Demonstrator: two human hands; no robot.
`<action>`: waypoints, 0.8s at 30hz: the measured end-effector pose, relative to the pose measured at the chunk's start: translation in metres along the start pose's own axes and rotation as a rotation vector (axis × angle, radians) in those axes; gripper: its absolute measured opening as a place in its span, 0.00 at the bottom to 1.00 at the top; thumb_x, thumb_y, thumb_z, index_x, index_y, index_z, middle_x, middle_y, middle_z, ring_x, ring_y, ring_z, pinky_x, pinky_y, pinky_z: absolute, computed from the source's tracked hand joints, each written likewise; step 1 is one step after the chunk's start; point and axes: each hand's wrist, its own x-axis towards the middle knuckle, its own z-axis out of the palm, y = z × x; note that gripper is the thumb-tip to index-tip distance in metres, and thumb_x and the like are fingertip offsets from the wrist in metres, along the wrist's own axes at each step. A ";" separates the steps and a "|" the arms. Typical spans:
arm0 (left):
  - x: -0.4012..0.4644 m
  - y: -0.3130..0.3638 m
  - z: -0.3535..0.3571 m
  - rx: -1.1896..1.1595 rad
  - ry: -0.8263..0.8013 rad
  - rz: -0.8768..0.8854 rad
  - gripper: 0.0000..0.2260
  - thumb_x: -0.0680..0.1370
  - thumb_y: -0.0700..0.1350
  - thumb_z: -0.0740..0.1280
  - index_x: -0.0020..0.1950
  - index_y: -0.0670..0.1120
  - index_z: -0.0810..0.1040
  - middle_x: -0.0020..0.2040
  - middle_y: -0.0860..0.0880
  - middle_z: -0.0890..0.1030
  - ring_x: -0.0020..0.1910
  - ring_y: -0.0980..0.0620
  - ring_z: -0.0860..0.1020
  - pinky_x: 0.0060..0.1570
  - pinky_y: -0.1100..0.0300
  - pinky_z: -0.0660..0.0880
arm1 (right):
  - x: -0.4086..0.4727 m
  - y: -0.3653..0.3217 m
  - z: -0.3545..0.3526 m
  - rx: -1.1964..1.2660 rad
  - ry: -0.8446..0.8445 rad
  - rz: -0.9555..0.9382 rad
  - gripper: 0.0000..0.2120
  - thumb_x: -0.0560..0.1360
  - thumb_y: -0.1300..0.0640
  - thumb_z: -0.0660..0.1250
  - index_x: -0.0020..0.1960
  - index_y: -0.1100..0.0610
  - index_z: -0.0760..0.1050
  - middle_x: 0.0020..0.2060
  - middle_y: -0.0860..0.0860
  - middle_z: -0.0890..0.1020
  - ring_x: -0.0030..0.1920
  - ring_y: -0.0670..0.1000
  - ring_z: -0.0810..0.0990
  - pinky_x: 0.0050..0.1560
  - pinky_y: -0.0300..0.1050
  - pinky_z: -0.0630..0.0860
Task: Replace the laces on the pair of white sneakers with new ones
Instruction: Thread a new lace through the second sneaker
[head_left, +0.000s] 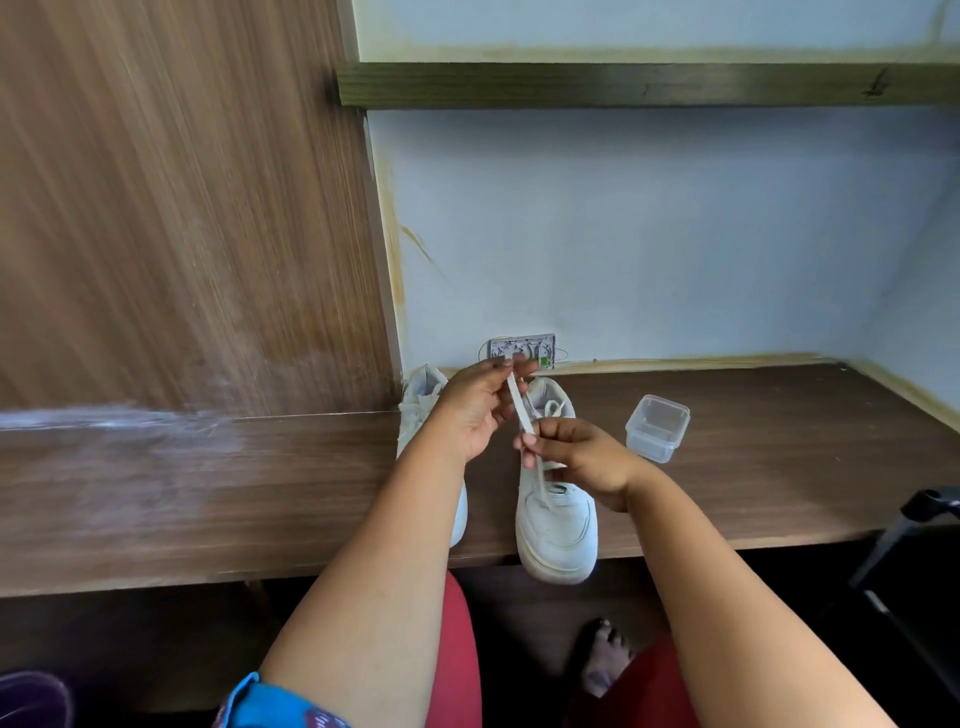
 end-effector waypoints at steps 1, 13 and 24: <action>0.001 -0.001 -0.002 -0.065 0.025 -0.022 0.06 0.81 0.40 0.61 0.51 0.47 0.77 0.40 0.55 0.85 0.38 0.58 0.78 0.36 0.64 0.71 | -0.002 -0.001 -0.004 0.043 0.017 0.003 0.07 0.79 0.56 0.63 0.49 0.56 0.79 0.35 0.50 0.79 0.41 0.47 0.76 0.46 0.42 0.72; 0.012 -0.014 -0.010 -0.056 0.300 -0.222 0.06 0.82 0.39 0.57 0.46 0.42 0.70 0.39 0.45 0.81 0.38 0.52 0.78 0.37 0.62 0.76 | -0.016 0.006 -0.059 0.045 0.234 0.266 0.13 0.81 0.53 0.61 0.42 0.59 0.74 0.28 0.49 0.67 0.28 0.46 0.62 0.30 0.39 0.60; 0.028 -0.019 -0.011 0.215 0.233 0.133 0.03 0.79 0.42 0.66 0.51 0.46 0.78 0.52 0.47 0.82 0.51 0.51 0.80 0.49 0.60 0.76 | 0.031 0.002 -0.033 0.900 0.544 -0.071 0.07 0.79 0.60 0.62 0.43 0.57 0.76 0.30 0.48 0.73 0.26 0.42 0.70 0.28 0.34 0.70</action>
